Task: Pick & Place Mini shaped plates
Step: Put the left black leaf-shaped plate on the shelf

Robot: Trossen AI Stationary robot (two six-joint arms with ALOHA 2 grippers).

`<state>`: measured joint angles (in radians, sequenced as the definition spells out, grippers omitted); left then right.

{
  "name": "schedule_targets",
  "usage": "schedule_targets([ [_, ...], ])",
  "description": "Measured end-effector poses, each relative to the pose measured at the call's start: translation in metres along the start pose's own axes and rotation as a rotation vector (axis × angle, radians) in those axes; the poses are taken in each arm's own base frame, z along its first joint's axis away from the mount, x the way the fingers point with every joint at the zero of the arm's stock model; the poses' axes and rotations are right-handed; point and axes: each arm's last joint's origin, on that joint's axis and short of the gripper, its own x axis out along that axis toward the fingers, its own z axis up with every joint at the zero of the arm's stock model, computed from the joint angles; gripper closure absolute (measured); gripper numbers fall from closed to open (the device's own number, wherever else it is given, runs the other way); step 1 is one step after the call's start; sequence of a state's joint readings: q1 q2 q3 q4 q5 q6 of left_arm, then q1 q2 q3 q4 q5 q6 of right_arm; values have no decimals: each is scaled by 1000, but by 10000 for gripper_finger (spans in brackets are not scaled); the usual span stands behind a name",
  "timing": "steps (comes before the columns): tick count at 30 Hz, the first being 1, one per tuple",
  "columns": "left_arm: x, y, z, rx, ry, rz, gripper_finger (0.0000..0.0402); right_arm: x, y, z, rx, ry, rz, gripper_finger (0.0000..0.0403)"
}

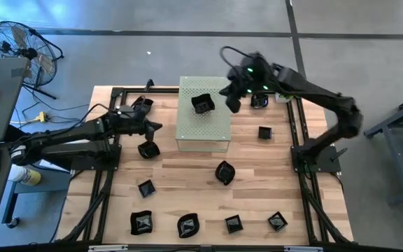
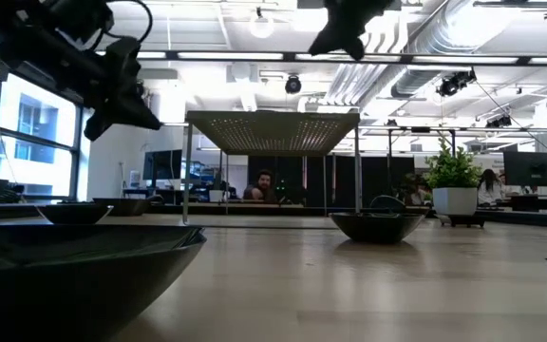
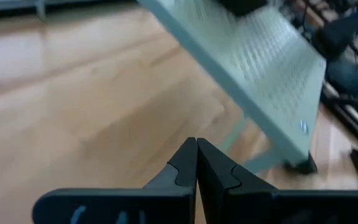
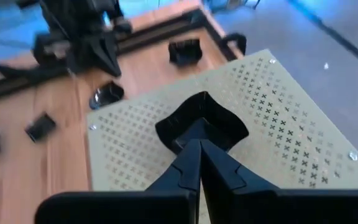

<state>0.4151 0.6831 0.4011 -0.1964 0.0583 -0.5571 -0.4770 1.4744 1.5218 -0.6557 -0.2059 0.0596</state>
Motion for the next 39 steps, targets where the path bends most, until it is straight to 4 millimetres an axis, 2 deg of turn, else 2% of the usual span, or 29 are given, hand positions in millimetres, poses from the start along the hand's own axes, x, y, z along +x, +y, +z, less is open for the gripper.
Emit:
schedule_targets([
  [8, -4, 23, -10, -125, 181, 94, 392, -45, 4, -54, 129, -243, -61, 402],
  [15, -7, 31, -13, -173, 253, 86, 337, -66, 5, -81, 199, -410, -76, 402],
  [18, -7, 30, -13, -149, 249, 86, 320, -69, 4, -86, 197, -465, -88, 401],
  [23, -5, 32, -14, -161, 288, 114, 316, -70, 4, -87, 193, -494, -85, 402],
  [28, 1, 26, 0, -97, 408, 173, 316, -70, 4, -87, 190, -496, -99, 399],
  [33, 15, 24, 12, -13, 537, 180, 316, -70, 3, -87, 170, -499, -130, 399],
  [39, 25, 39, 13, -63, 648, 103, 334, -70, 3, -87, 171, -500, -137, 401],
])
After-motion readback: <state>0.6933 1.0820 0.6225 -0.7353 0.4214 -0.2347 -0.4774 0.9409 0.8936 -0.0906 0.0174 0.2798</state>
